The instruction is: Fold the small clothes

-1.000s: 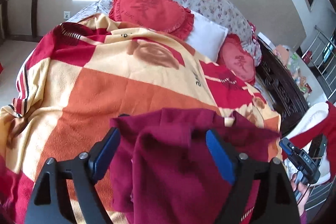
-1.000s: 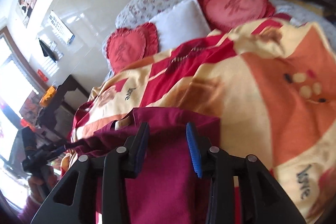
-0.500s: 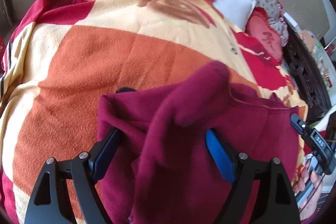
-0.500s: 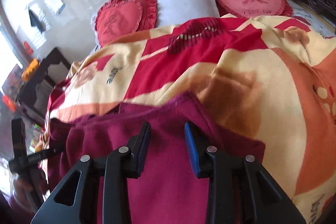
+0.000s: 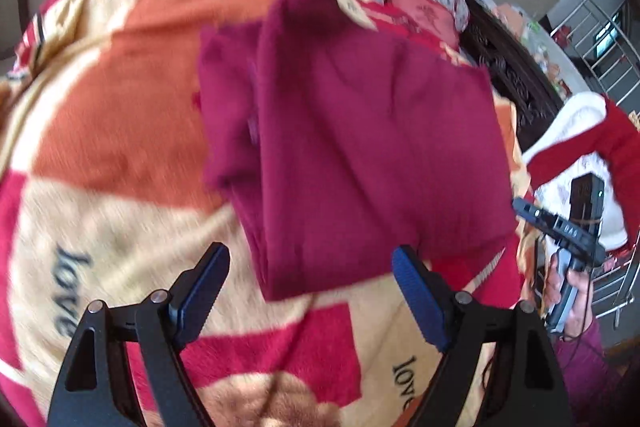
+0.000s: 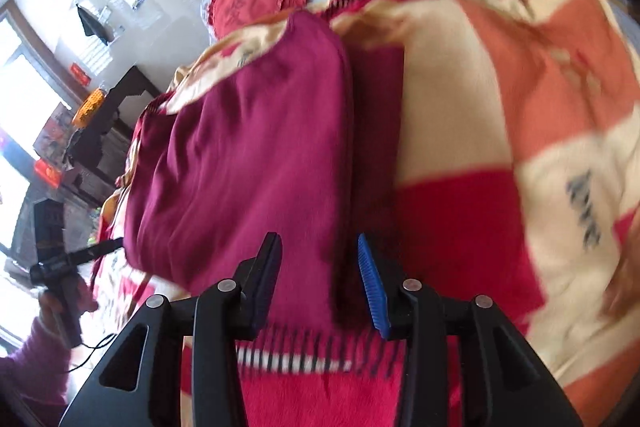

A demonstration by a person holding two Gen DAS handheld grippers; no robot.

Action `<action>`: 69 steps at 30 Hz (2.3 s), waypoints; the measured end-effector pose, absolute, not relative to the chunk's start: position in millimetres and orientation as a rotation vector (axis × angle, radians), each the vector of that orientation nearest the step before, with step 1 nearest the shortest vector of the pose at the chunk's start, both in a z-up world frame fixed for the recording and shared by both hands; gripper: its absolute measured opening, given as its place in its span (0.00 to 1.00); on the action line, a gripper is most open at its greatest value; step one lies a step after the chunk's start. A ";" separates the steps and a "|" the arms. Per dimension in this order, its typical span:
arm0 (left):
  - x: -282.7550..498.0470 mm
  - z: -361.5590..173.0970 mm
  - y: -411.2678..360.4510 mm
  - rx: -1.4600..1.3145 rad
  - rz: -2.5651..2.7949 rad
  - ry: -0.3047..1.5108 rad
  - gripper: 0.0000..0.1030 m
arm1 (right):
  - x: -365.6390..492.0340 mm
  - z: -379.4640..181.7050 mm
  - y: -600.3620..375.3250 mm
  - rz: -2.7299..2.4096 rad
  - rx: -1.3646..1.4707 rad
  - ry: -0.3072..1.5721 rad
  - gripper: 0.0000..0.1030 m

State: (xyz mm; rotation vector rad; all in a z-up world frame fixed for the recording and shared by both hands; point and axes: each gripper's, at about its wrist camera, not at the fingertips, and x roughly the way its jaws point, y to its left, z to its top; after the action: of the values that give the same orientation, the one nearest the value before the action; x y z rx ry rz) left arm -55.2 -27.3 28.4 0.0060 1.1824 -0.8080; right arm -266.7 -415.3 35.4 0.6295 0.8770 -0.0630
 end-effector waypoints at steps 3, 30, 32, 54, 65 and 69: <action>-56.4 15.4 -33.9 -0.015 -0.821 1.209 0.63 | -267.3 21.2 -410.0 -0.031 0.685 0.872 0.17; -23.2 71.9 -46.9 0.014 -0.629 0.991 0.64 | -208.0 86.4 -406.1 -0.140 0.526 0.764 0.08; -5.9 70.5 -58.3 -0.003 -0.593 0.993 0.64 | -178.5 91.6 -406.7 -0.153 0.481 0.743 0.08; 52.8 55.4 -66.5 -0.053 -0.417 1.066 0.69 | -123.0 84.4 -406.8 -0.211 0.415 0.766 0.02; -9.6 54.6 -35.4 0.026 -0.404 1.043 0.70 | -63.1 77.8 -286.2 0.100 0.336 0.847 0.03; -15.7 48.9 -30.5 0.022 -0.402 1.041 0.71 | -27.3 66.7 -252.0 0.167 0.296 0.884 0.03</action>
State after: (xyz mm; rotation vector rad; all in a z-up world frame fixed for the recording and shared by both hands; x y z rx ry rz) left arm -15.7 -30.5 48.9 0.0216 1.0412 -0.4019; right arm -27.3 -252.0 66.7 0.2961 0.8842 0.1672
